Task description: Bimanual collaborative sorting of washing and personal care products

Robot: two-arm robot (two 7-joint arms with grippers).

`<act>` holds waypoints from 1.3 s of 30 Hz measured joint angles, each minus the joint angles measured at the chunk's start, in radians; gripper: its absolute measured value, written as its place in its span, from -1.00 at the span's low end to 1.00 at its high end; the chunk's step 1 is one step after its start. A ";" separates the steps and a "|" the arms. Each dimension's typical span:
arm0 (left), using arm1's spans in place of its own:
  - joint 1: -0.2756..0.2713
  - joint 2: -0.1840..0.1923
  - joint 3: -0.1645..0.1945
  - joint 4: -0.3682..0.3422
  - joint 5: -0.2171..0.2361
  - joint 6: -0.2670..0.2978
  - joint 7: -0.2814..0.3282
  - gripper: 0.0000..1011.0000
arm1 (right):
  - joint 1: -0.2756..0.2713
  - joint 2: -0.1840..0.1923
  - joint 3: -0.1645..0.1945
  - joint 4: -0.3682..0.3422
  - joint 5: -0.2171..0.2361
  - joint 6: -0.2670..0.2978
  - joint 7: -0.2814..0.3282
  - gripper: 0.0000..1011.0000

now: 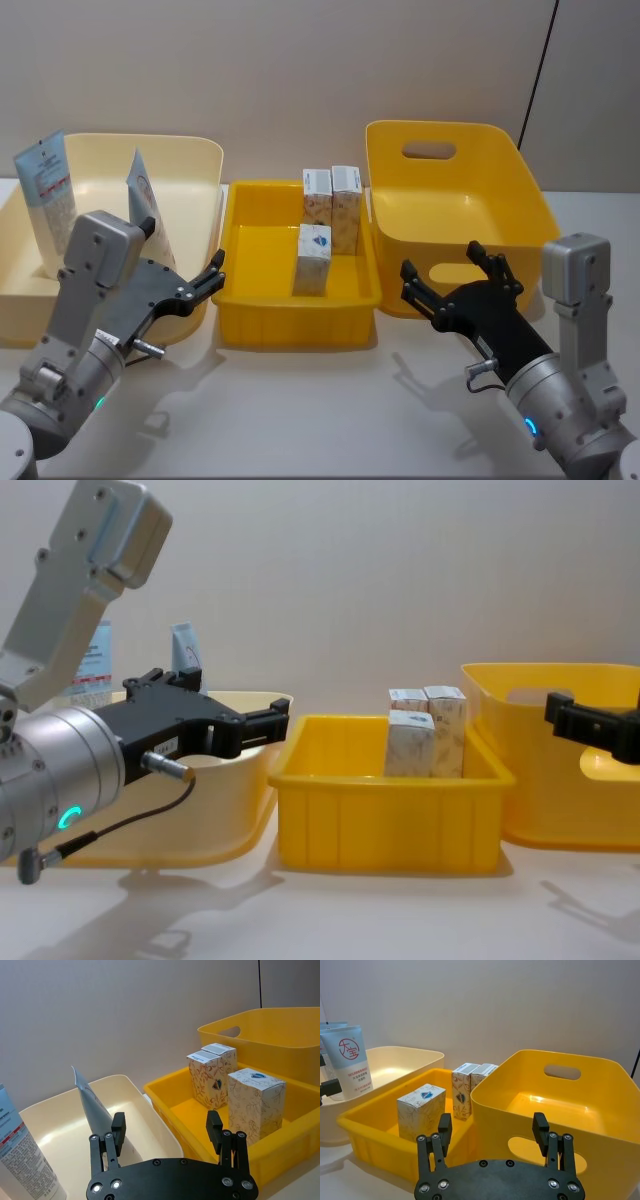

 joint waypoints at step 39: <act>0.000 0.000 0.000 0.000 0.000 0.000 0.000 0.98 | -0.064 0.047 0.092 -0.337 0.118 0.455 0.012 0.98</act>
